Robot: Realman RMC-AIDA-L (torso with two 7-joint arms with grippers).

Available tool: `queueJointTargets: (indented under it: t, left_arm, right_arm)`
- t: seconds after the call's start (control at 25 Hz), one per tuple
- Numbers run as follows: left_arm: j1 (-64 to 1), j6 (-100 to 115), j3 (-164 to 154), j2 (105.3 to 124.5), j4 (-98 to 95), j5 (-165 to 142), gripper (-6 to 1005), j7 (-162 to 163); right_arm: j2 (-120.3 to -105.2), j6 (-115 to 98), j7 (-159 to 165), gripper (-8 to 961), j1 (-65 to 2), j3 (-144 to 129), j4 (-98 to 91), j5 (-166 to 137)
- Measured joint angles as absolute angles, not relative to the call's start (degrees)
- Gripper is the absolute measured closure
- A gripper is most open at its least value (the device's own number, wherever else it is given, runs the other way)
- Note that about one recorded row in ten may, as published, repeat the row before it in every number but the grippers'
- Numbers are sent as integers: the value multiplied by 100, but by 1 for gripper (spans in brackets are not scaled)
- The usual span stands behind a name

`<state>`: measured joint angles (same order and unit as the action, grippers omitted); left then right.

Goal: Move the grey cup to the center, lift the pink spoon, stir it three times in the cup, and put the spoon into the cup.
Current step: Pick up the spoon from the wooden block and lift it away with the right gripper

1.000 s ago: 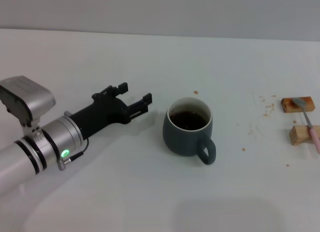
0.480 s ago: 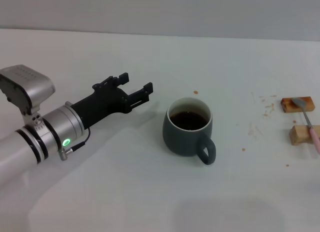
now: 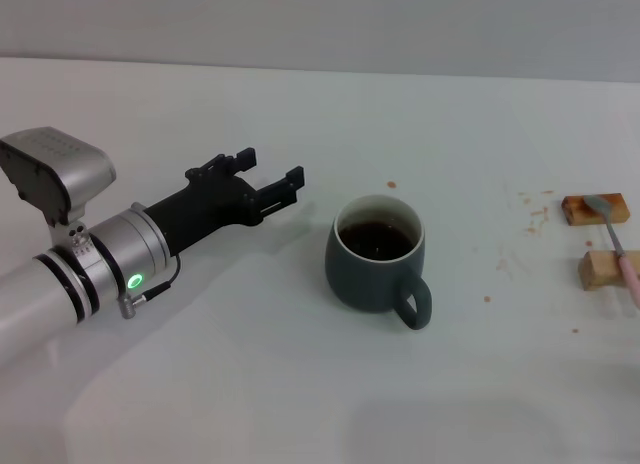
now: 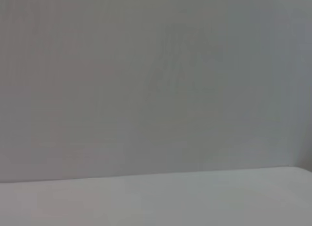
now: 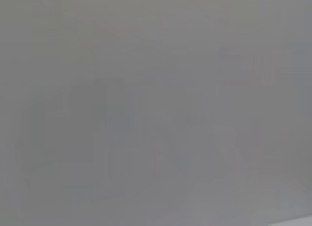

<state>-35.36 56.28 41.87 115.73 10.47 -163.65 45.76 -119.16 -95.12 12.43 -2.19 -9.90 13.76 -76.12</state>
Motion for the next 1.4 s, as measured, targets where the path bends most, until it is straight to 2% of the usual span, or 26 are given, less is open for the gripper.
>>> queueJointTargets:
  t: [0.76,1.4]
  left_arm:
    - [-3584,5460,4124,11618,1028,-16365,170,4676]
    - [-3577,5478,4122,11710,1029,-16372,170,4676]
  right_arm:
    - [-11888,-9070,1756,428,-284,-1355,1481,-7612]
    - [-11846,-8683,3086,430,-467,-2004,702,-7611]
